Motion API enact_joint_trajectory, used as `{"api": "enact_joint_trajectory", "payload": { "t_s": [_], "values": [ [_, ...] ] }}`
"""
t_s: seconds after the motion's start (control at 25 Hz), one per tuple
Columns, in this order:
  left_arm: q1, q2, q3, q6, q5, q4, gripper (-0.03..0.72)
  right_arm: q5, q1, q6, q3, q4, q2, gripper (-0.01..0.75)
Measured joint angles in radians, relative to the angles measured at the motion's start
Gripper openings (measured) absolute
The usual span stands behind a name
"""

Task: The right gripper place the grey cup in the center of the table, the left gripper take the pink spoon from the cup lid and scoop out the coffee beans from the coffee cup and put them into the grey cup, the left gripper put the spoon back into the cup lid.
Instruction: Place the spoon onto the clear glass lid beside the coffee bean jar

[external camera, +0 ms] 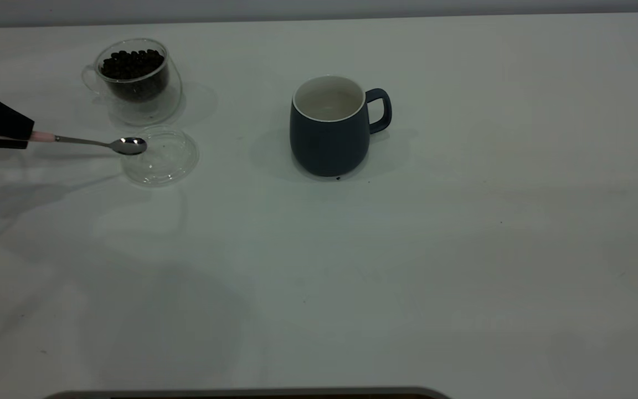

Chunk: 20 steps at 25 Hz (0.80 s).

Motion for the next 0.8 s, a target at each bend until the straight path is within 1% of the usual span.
{"api": "enact_joint_trajectory", "payload": {
  "t_s": [0.4, 0.8],
  "values": [
    [-0.005, 0.034, 0.000, 0.011, -0.023, -0.054, 0.121, 0.000, 0.000, 0.000, 0.000, 0.000, 0.000, 0.588],
    [-0.055, 0.098, 0.000, 0.066, -0.033, -0.142, 0.121, 0.000, 0.000, -0.001, 0.000, 0.000, 0.000, 0.588]
  ]
}}
